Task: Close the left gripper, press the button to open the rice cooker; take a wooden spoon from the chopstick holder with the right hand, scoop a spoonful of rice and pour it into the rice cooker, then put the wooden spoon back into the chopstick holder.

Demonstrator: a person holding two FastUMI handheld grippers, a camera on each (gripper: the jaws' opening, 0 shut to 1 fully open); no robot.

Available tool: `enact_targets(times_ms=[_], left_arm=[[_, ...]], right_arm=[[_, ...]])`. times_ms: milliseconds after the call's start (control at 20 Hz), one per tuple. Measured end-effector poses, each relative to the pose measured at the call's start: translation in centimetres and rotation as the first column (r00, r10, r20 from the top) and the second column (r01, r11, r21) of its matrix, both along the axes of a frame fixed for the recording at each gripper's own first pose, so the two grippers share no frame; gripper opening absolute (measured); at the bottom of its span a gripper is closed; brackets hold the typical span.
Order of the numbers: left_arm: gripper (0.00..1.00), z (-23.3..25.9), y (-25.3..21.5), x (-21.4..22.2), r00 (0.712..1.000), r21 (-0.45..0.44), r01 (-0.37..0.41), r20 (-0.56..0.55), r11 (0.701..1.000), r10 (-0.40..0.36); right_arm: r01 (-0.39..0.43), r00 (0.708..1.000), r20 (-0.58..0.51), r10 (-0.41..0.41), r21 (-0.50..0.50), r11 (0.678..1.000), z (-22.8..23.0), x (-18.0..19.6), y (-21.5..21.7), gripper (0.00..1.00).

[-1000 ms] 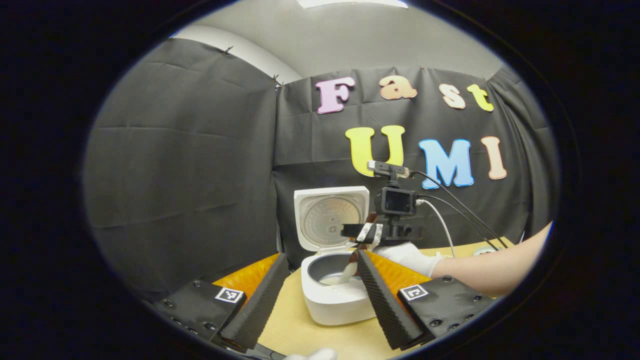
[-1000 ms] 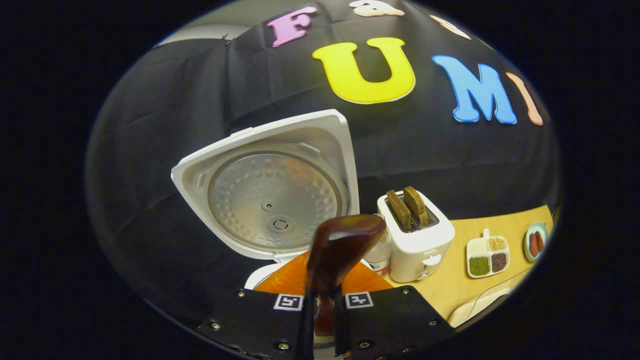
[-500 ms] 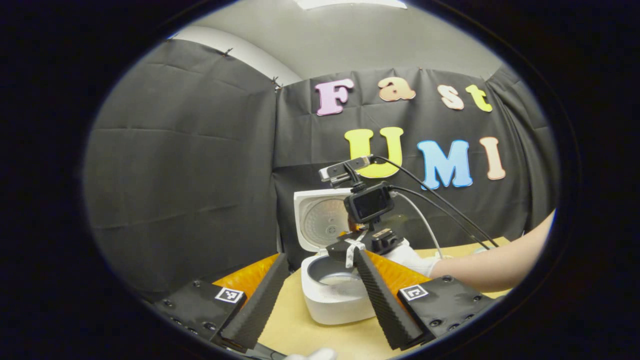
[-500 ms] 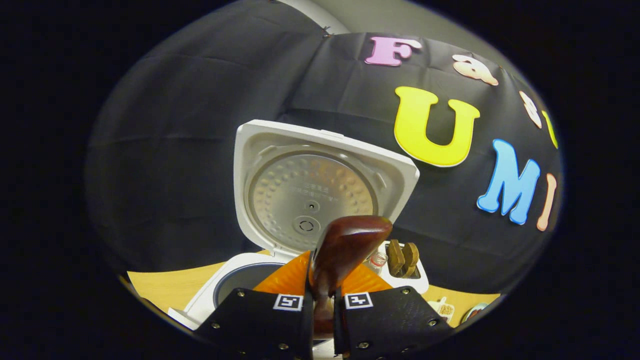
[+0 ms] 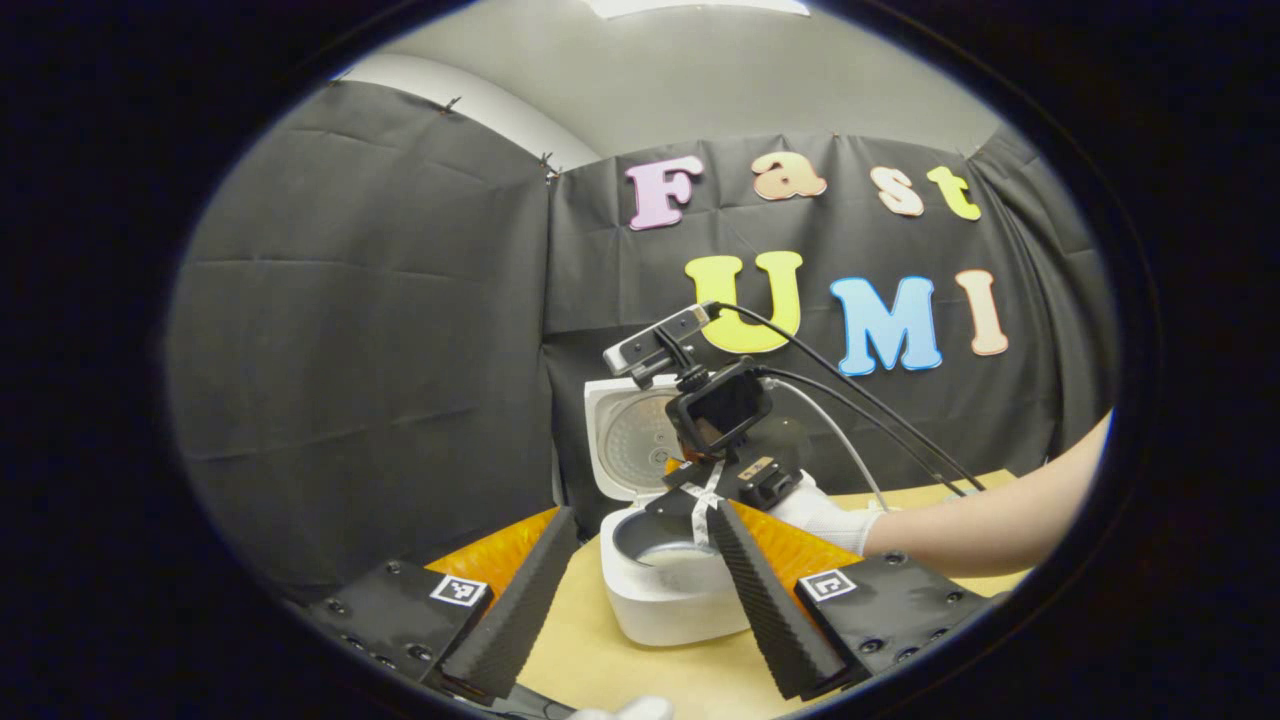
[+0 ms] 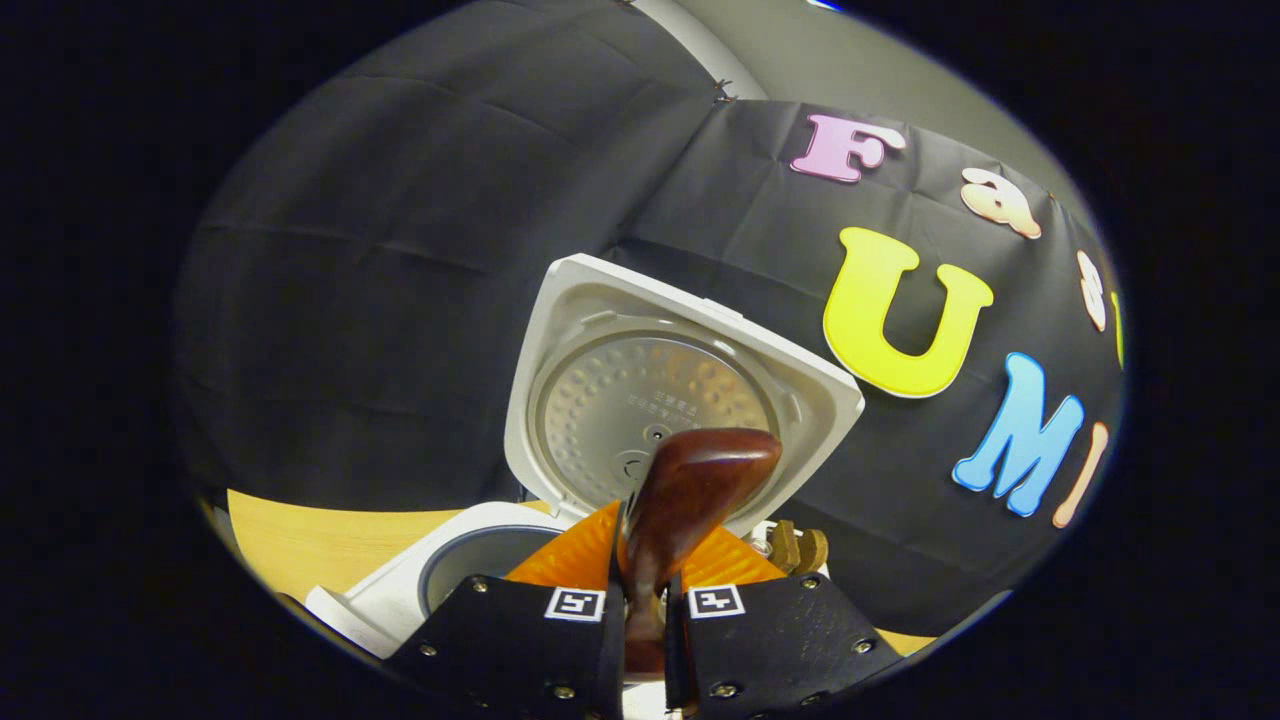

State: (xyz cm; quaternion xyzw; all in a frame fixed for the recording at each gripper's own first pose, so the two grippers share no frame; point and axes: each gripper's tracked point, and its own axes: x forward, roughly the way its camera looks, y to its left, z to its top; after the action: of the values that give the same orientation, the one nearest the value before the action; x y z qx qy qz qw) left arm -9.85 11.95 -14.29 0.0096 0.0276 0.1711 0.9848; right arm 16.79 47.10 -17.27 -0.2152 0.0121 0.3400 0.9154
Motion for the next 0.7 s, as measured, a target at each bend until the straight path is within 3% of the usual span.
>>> enact_targets(times_ms=[100, 200, 300, 550, 700], left_arm=[[0.96, 0.0, 0.1, 0.1, 1.000, -0.002, -0.002, -0.001, 1.000, 0.002], [0.99, 0.2, 0.2, 0.0, 1.000, 0.002, -0.002, 0.001, 1.000, 0.002], [0.96, 0.4, 0.2, 0.0, 1.000, 0.009, 0.003, 0.000, 1.000, -0.003], [0.99, 1.0, -0.9, 0.8, 0.999, 0.001, 0.035, 0.010, 0.999, -0.035], [0.98, 2.1, -2.2, 1.1, 0.998, 0.017, 0.063, 0.025, 0.998, -0.064]], right_arm=[[0.032, 0.986, -0.165, -0.015, 0.100, 0.994, -0.5, 0.1, -0.1, 0.16], [0.100, 0.927, -0.375, 0.004, 0.258, 0.961, -0.1, -0.3, -0.2, 0.16], [0.177, 0.870, -0.492, 0.026, 0.362, 0.915, 0.6, 0.4, -0.7, 0.16], [0.295, 0.762, -0.641, 0.097, 0.476, 0.828, 0.7, 1.3, -3.0, 0.16], [0.338, 0.759, -0.647, 0.073, 0.488, 0.804, 0.5, 2.4, -5.7, 0.16]])
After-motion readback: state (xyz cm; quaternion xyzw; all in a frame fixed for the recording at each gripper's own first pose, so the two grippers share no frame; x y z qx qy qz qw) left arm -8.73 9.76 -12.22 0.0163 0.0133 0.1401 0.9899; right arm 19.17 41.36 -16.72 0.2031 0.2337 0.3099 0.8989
